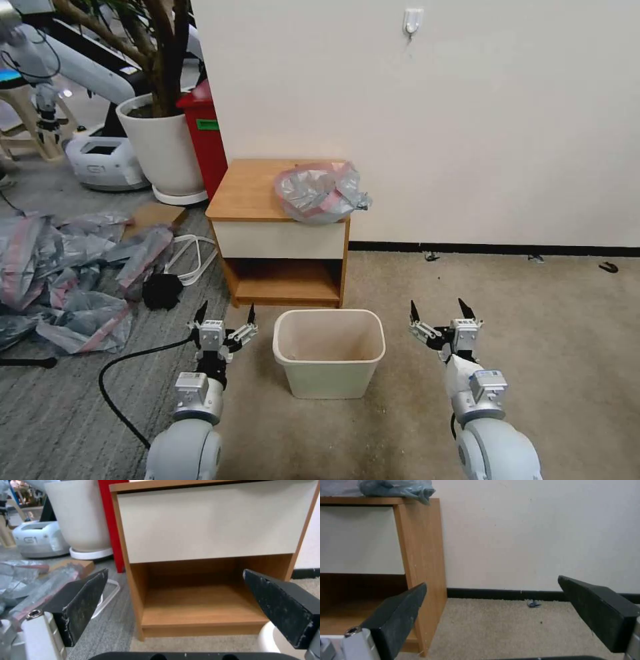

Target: Pick up the garbage bag from the table and place it over the trash can.

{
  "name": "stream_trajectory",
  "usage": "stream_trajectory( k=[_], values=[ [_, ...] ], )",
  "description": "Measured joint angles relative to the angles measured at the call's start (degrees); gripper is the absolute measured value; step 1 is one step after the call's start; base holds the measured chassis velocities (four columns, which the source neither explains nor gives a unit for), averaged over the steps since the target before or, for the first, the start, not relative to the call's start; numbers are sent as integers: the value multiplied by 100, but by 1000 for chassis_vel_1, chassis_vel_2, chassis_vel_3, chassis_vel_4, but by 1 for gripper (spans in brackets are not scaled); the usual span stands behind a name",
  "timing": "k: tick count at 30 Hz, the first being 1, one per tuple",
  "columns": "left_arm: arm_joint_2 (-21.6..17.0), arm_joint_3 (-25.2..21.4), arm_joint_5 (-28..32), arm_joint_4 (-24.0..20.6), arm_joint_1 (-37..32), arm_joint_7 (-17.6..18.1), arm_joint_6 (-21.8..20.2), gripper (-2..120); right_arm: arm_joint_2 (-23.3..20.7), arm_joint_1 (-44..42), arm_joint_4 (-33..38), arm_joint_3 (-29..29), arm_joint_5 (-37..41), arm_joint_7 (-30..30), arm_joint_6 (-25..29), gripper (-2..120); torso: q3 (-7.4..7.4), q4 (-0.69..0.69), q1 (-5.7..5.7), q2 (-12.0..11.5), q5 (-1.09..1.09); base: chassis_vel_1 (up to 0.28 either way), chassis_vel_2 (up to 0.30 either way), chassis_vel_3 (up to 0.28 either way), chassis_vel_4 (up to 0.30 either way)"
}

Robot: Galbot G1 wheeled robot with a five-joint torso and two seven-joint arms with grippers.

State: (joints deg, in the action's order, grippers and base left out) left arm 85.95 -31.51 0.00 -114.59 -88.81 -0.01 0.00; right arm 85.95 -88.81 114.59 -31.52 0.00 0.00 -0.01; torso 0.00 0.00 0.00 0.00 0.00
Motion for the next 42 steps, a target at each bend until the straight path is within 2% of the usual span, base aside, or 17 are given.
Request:
stream_trajectory(
  k=[33, 37, 38, 40, 42],
  values=[
    [-1, -1, 5, -13, -7, 0, -7, 100, 4, -11, 14, -8, 6, 0, -9, 100, 0, 0, 0, 0, 0, 0, 0, 0, 0],
    [-52, -67, 166, -309, -160, 58, -161, 100, 112, -192, 425, -159, 167, -23, -188, 100, 0, 0, 0, 0, 1, 0, 0, 0, 0],
    [-106, -139, 331, -605, -317, 133, -344, 100, 202, -342, 751, -275, 299, -45, -336, 100, 0, 1, 0, 0, -1, 0, 0, 0, 0],
    [-135, -173, 417, -761, -404, 172, -435, 100, 246, -415, 914, -335, 366, -58, -411, 100, 0, 1, 0, 0, 0, 0, 0, 0, 0],
    [-232, -300, 715, -1284, -675, 308, -739, 100, 383, -645, 1420, -521, 570, -93, -645, 100, 0, 1, 0, 0, 0, 0, 0, 0, 0]
  ],
)
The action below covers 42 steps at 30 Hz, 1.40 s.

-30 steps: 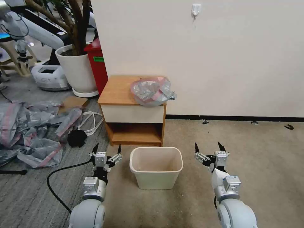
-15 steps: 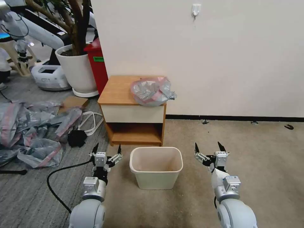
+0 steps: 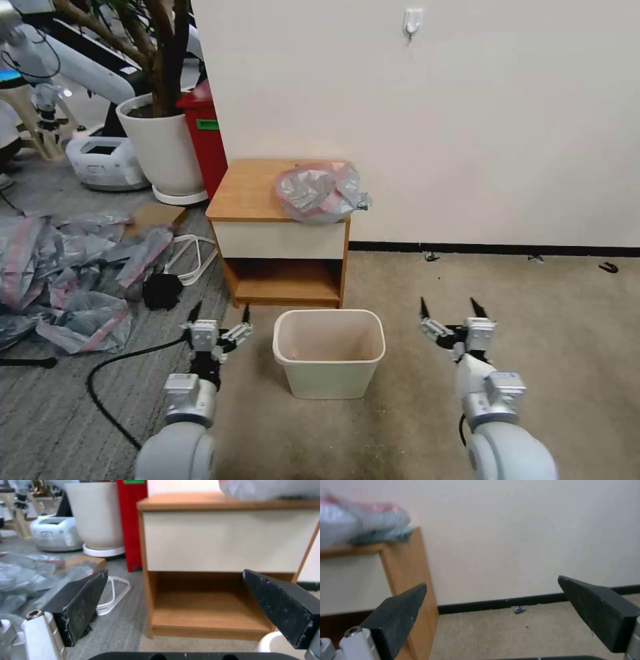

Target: Pick up the garbage bag from the table and place it over the trash can.

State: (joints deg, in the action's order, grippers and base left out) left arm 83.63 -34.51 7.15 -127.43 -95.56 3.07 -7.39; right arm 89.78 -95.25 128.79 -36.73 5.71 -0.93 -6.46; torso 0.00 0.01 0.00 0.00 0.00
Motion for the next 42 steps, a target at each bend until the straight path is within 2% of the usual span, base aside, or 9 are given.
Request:
stream_trajectory(
  k=[3, 6, 15, 24, 28, 30, 34, 39, 42],
  values=[
    [-86, -113, 272, -487, -261, 123, -285, 100, 133, -218, 484, -175, 198, -31, -220, 100, 0, 0, 0, 0, 1, 0, 0, 0, 0],
    [-283, -246, 575, -666, -467, 167, -109, 100, 223, -374, 833, -304, 338, -58, -371, 100, 1, 0, 0, 0, -1, 0, 0, 0, 0],
    [-665, -331, 770, -385, -502, -9, 523, 100, -103, -149, 428, -108, 1123, -59, 157, 100, 0, -1, 0, 0, 1, 0, 0, 0, 0],
    [-617, -357, 779, -323, -557, -37, 574, 100, -308, 184, 261, 298, 2215, -449, -292, 100, 0, -1, 0, 0, 0, 0, 0, 0, 0],
    [-576, -399, 771, -298, -595, -40, 579, 100, -426, 448, 204, 467, 3209, -760, -755, 100, 0, -1, 0, 0, 0, 0, 0, 0, 0],
    [-543, -452, 777, -252, -628, -46, 579, 100, -544, 799, 72, 630, 4294, -1174, -1239, 100, 0, 0, 0, 0, 0, 0, 0, 0, 0],
    [-506, -497, 797, -189, -642, -48, 587, 100, -558, 1340, -114, 699, 5540, -1670, -1614, 100, 0, -1, 0, 0, 1, 0, 0, 0, 0],
    [-410, -551, 797, -167, -711, -58, 591, 100, -499, 2130, -573, 705, 6982, -2156, -1837, 100, -1, 0, 0, 0, 0, 0, 0, 0, 0],
    [-371, -576, 794, -166, -763, -64, 598, 100, -465, 2447, -857, 723, 7288, -2241, -1837, 100, -1, 0, 0, 0, 1, 0, 0, 0, 0]
  ],
)
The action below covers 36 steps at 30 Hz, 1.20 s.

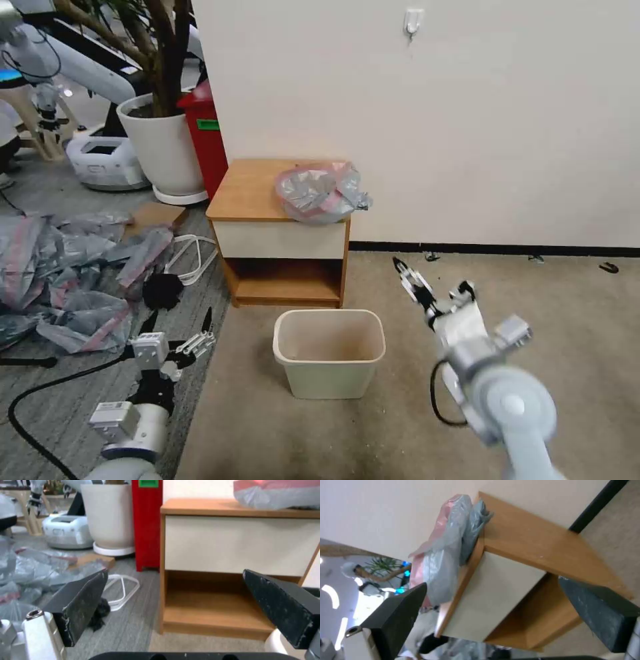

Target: Pick up the garbage bag from the table and place it over the trash can.

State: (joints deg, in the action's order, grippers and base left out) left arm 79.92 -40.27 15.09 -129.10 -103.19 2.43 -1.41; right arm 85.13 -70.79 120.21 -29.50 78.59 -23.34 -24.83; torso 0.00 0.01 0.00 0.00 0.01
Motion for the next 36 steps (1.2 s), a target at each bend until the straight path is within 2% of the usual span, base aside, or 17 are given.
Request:
stream_trajectory(
  k=[6, 16, 20, 36],
  values=[
    [-19, -163, 141, 87, -37, -262, 261, 100, 123, 803, -755, 174, 401, -237, 201, 99, 0, -1, 0, 0, 0, 0, 0, 0, 0],
    [-42, -220, 183, 64, -94, -404, 392, 100, 352, 1783, -1428, 222, 643, -541, 495, 98, 0, -1, 0, 0, 0, 0, 0, 0, 0],
    [-41, -291, 182, 75, -126, -432, 400, 100, 687, 2533, -2048, 160, 686, -713, 667, 98, 0, 1, 0, 0, 0, 0, 0, 0, 0],
    [57, -398, 154, 75, -216, -429, 398, 100, 706, 3216, -3379, 233, 596, -736, 733, 92, 0, -1, 1, 0, -1, 0, 0, 0, 0]
  ],
)
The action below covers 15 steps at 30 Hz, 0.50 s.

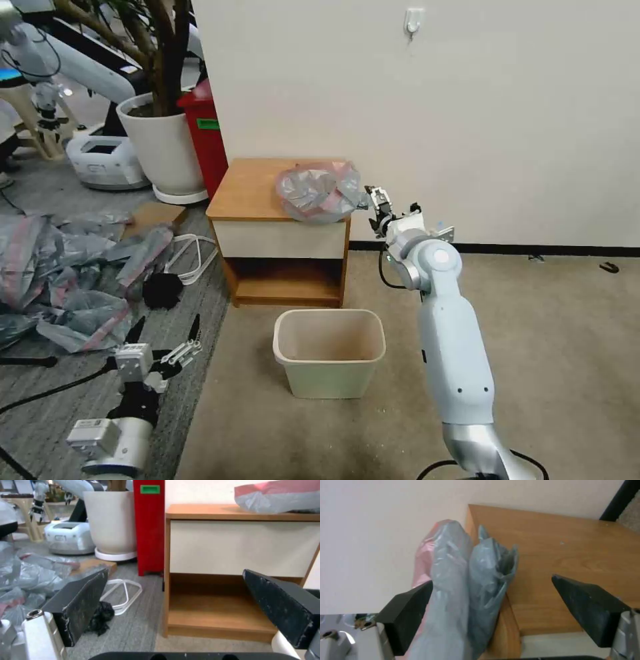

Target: Pick up the garbage bag from the table and place it over the trash can.

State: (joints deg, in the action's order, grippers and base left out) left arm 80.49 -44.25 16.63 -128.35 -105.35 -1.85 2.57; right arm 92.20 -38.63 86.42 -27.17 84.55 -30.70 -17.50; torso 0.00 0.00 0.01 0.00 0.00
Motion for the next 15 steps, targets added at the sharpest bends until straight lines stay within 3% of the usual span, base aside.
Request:
stream_trajectory(
  k=[15],
  values=[
    [49, -71, -9, -11, -41, 11, 0, 100, -5, 201, -249, 51, -27, 13, -24, 76, 1, 0, 0, 0, 0, 0, 0, 0, 0]
  ],
)
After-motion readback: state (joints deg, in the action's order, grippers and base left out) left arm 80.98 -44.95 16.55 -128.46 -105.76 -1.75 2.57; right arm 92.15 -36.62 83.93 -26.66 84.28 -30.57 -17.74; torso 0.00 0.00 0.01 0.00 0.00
